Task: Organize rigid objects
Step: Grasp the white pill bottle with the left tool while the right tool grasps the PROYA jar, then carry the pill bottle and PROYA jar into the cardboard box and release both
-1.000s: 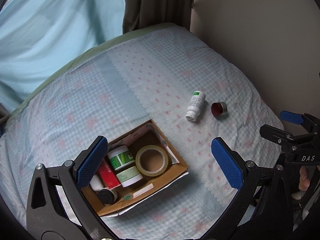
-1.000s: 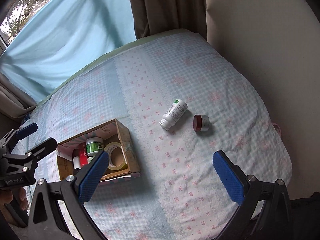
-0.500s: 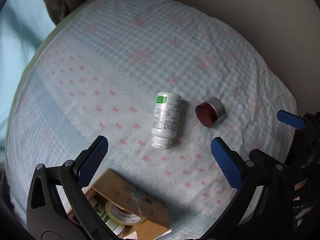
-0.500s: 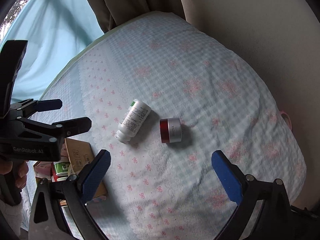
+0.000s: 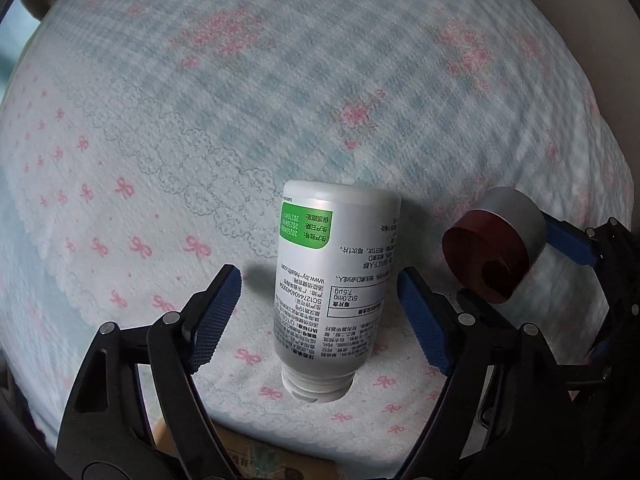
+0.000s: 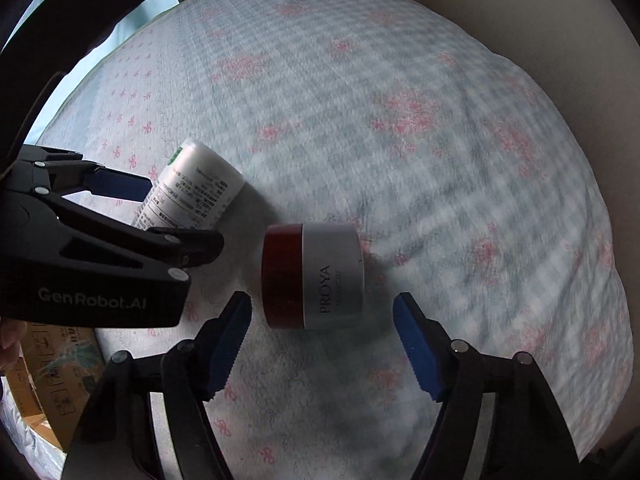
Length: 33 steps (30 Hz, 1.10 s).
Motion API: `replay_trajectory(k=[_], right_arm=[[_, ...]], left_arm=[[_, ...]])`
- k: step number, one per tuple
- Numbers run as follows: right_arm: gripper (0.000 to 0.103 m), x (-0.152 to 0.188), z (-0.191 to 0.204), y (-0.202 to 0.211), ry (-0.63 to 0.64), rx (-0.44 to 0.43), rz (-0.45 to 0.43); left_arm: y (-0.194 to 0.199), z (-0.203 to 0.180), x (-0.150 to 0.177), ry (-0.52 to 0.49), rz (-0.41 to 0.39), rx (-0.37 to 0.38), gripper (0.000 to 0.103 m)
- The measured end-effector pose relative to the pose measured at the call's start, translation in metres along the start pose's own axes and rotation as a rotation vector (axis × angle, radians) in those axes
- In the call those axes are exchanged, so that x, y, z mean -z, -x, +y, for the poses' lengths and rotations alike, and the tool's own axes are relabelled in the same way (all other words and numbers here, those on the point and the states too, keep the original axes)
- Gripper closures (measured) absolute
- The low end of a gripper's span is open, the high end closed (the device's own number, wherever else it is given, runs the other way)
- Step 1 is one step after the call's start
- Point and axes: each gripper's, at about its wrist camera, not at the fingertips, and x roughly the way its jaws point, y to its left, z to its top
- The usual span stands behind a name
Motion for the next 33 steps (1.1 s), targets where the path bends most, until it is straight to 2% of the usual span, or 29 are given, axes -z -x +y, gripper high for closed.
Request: replay_trajectory(k=[2,4,7,13,22,28,33], right_arm=[[0.047,0.000,0.000,-0.002,0.025,0.009,-0.007],[0.052,-0.002,-0.001,-0.004,0.032,-0.003,-0.005],[0.064,-0.002,-0.003,-0.003,0.037,-0.047,-0.014],[0.064,-0.005,0.001,-0.003,0.019,-0.049,-0.016],[0.065,-0.005,0.001,-0.004,-0.010,-0.092,0.005],[0.065,-0.008,-0.004,0.019,-0.022,-0.103,-0.022],[0.065,-0.015,-0.003,0.050,-0.002,-0.113,-0.048]], left_arm=[[-0.006,-0.003,0.001,-0.015,0.009,-0.001,0.034],[-0.011,-0.011,0.001,-0.039,0.006,-0.019,0.039],[-0.014,-0.020,0.001,-0.066,-0.005,-0.033,0.056],[-0.014,-0.034,-0.003,-0.070,-0.011,-0.041,0.057],[0.000,-0.014,0.004,-0.015,-0.026,-0.009,0.057],[0.036,-0.009,0.011,0.013,-0.069,-0.006,0.057],[0.076,0.009,0.024,0.109,-0.111,0.022,0.057]])
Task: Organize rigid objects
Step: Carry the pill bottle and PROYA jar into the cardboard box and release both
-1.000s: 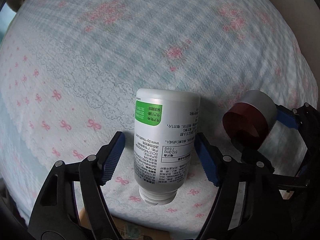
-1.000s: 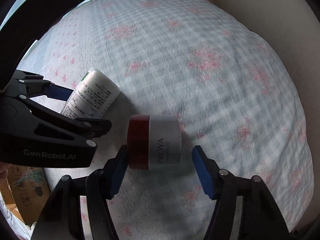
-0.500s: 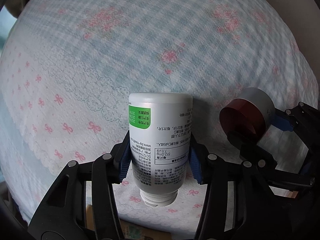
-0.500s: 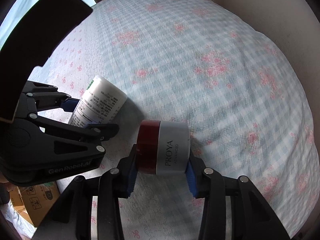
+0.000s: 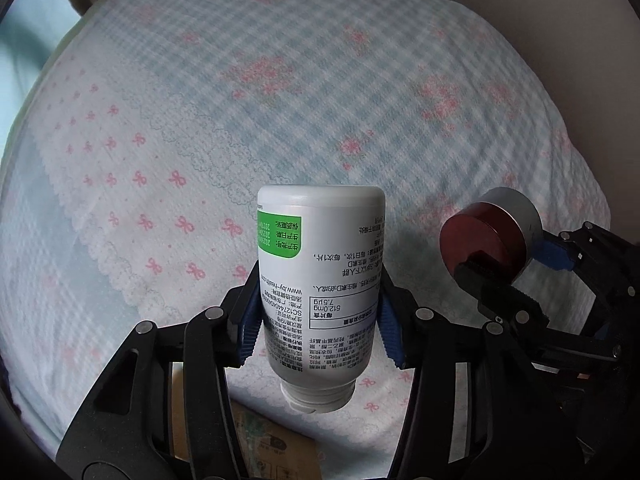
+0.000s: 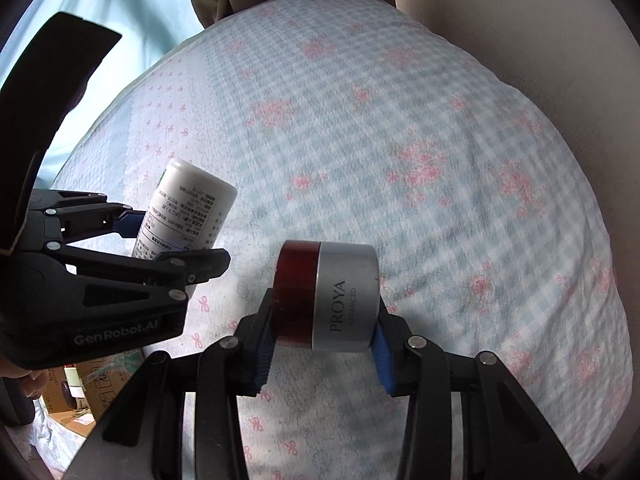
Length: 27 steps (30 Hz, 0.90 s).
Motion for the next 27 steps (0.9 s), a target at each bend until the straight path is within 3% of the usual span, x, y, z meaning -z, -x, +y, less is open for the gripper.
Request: replay_trajectory(k=[10,15,21,27], right_arm=[[0.065,-0.001,0.059,0.102,0.104,0.006,-0.088],[0.065,0.008,0.102,0.151,0.157,-0.011,-0.129],[0.065,0.024,0.168,0.189,0.238,-0.041,-0.164],[0.065,0.046,0.235,0.207,0.297,-0.066,-0.160]], left_arm=[[0.135,0.040,0.061,0.140,-0.200,0.021,0.057],[0.191,0.065,0.113,0.179,-0.294,-0.010,0.057],[0.236,0.105,0.193,0.277,-0.338,-0.038,0.057],[0.248,0.147,0.264,0.376,-0.347,-0.042,0.057]])
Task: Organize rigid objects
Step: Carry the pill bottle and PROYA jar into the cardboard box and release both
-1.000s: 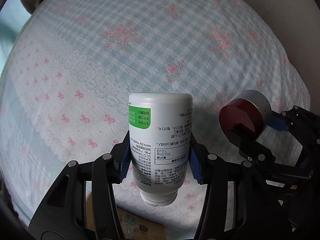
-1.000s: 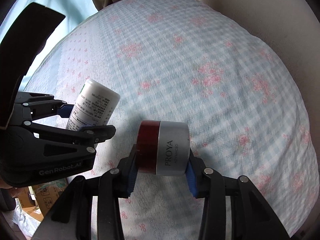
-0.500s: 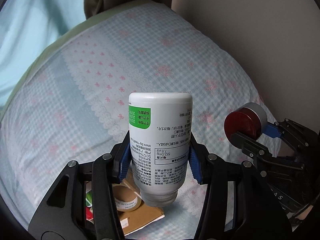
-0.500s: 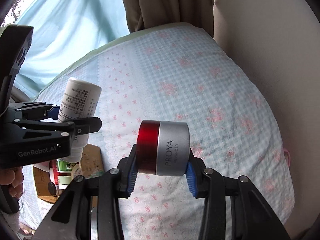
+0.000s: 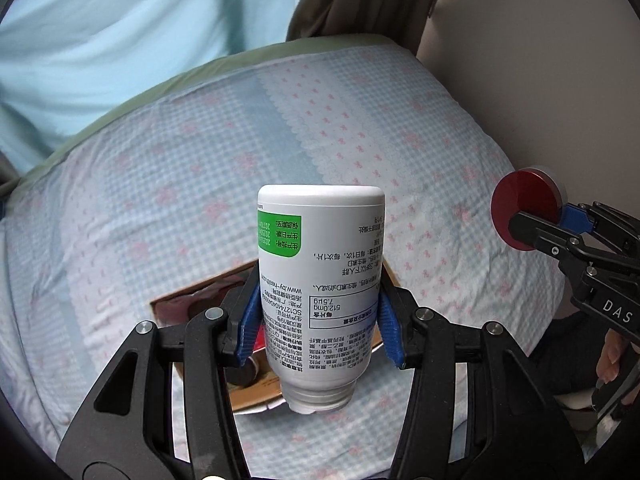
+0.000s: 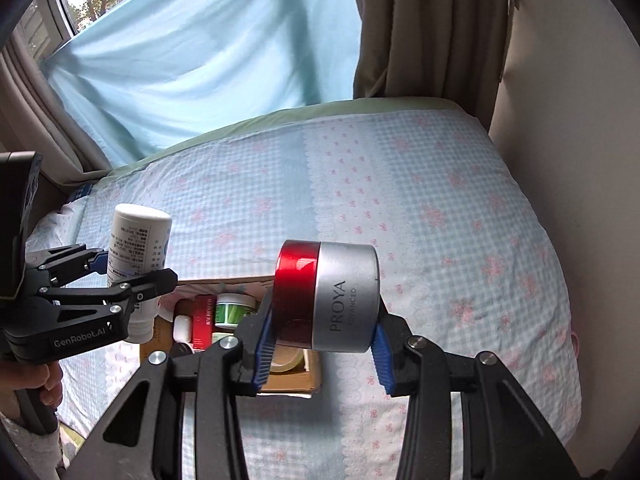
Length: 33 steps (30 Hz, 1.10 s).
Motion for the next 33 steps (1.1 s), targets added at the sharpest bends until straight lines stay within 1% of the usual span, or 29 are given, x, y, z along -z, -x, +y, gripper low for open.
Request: replay_trajectory(k=[4,9,13,15,18,20,22,27,33], right_arm=[[0.065,0.003,0.038,-0.009,0.014,-0.011,0.023],[0.065,0.004,0.079,-0.037,-0.003,-0.044,0.072],[0.065,0.005,0.104,-0.067,-0.005,-0.081,0.136],[0.065,0.007,0.112,-0.086,-0.009,-0.099,0.175],[0.065,0.009,0.116,-0.115,-0.024,-0.100,0.236],[0.065,0.012,0.117,-0.132,-0.027,-0.090,0.274],[0.065,0.016,0.114,-0.148,-0.019,-0.071,0.306],[0.065,0.023,0.096,-0.181,-0.063,-0.024,0.379],[0.065,0.021,0.072,-0.215,-0.118,0.001,0.444]], left_arm=[[-0.001,0.039,0.020,0.048,0.008,-0.004,0.057],[-0.005,0.083,0.048,0.099,0.035,-0.011,0.057],[-0.026,0.114,0.065,0.178,0.060,-0.013,0.057],[-0.039,0.126,0.073,0.228,0.076,-0.003,0.057],[-0.060,0.138,0.081,0.275,0.109,0.005,0.057],[-0.078,0.144,0.085,0.279,0.144,0.011,0.057],[-0.095,0.147,0.088,0.269,0.182,-0.001,0.057],[-0.130,0.153,0.095,0.270,0.265,-0.008,0.057],[-0.165,0.142,0.095,0.259,0.340,-0.008,0.057]])
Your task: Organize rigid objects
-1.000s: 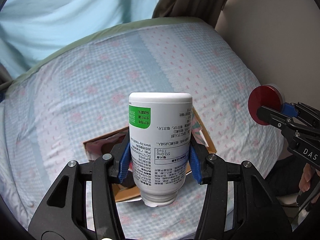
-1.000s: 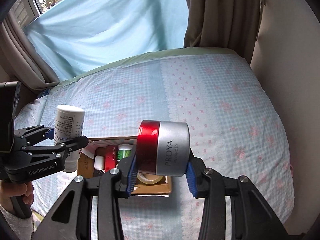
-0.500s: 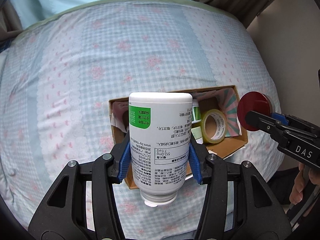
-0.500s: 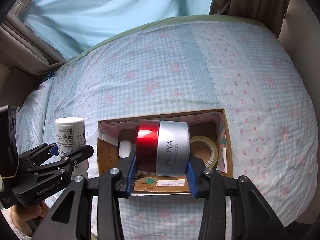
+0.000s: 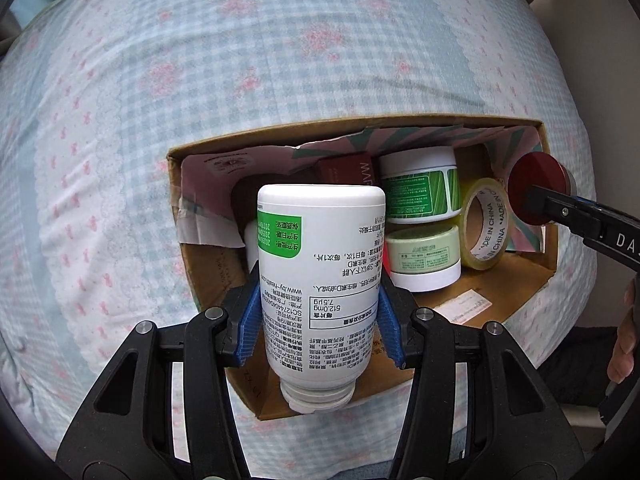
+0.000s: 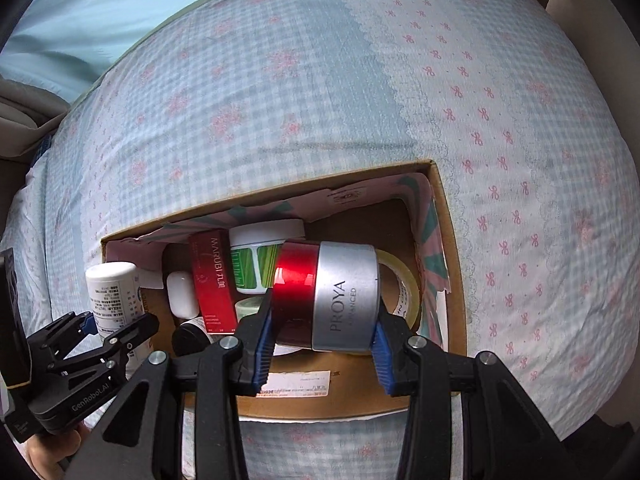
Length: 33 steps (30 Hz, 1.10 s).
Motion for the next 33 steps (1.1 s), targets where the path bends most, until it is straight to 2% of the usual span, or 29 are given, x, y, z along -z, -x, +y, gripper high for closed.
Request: replay_trajectory(k=[5,8,13,14,15,16,17,19,21,24,33], right_arm=[[0.065,-0.017,-0.012,-0.018,-0.024,0.009,0.044],[0.065,-0.024,-0.018,-0.025,-0.050,-0.005,0.064],[0.065,-0.029,-0.022,-0.035,-0.083,-0.043,0.093],[0.064,-0.030,-0.024,-0.037,-0.096,-0.059,0.098],[0.063,-0.030,-0.024,-0.036,-0.099,-0.064,0.085],[0.054,-0.031,-0.024,-0.032,-0.091,-0.055,0.063],[0.030,-0.032,-0.024,-0.031,-0.091,-0.047,0.067],[0.000,-0.031,-0.026,-0.026,-0.092,-0.005,0.068],[0.000,-0.027,-0.025,-0.019,-0.063,-0.064,0.061],[0.000,-0.018,-0.022,-0.011,-0.022,-0.023,0.053],[0.000,0.005,-0.021,0.023,-0.037,-0.059,-0.013]], left_arm=[[-0.014,-0.008,-0.006,-0.025,0.024,-0.020,0.057],[-0.018,-0.011,-0.011,-0.041,0.040,-0.051,0.057],[-0.013,-0.017,-0.019,-0.063,0.037,-0.053,0.056],[-0.010,-0.020,-0.020,-0.073,0.031,-0.054,0.046],[-0.006,-0.023,-0.021,-0.084,0.021,-0.059,0.030],[-0.002,-0.026,-0.021,-0.095,0.014,-0.063,0.002],[0.003,-0.028,-0.021,-0.103,-0.010,-0.061,0.000],[0.010,-0.030,-0.020,-0.106,-0.027,-0.062,0.000],[0.015,-0.031,-0.018,-0.099,-0.032,-0.060,0.000],[0.023,-0.029,-0.012,-0.086,-0.038,-0.053,0.000],[0.067,-0.039,0.019,-0.080,-0.103,-0.060,0.000]])
